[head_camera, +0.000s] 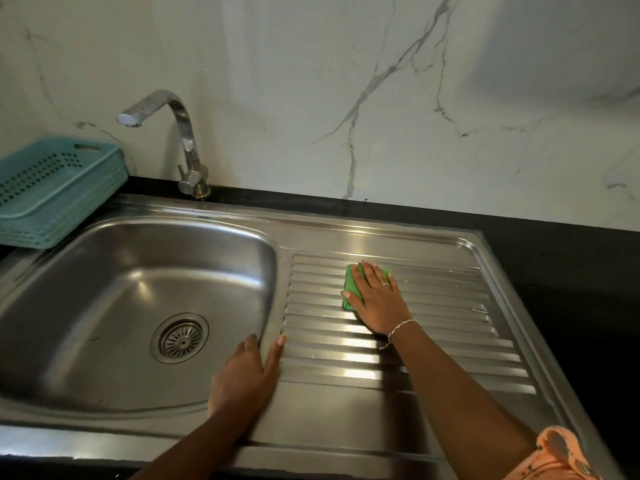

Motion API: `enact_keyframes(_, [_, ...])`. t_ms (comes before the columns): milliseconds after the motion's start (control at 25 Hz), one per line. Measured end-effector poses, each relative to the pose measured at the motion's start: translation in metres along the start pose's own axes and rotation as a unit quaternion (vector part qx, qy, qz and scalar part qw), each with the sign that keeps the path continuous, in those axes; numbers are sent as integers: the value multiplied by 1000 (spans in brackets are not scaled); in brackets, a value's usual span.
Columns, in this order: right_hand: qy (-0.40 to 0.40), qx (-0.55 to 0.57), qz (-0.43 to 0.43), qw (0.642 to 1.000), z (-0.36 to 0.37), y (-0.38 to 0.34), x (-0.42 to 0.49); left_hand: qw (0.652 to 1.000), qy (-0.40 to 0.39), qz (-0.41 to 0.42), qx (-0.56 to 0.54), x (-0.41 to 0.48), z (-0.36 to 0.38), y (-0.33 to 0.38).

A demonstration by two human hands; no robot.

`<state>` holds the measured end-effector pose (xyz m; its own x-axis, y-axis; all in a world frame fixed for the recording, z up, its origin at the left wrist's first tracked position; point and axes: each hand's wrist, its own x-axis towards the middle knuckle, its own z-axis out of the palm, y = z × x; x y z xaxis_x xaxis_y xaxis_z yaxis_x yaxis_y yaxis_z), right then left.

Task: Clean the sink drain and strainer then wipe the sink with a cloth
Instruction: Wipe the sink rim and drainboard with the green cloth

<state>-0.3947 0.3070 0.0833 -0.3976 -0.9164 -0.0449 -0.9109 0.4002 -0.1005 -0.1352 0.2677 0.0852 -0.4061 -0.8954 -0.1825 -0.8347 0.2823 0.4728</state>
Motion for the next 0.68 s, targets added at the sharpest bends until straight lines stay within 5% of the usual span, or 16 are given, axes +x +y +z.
enact_keyframes(400, [-29,-1,122,992,-19,149,-50,1000,3,-4,12,1,1,0])
enact_keyframes(680, [-12,-7,154,988,-15,176,-53,1000,-11,-10,22,2,4,1])
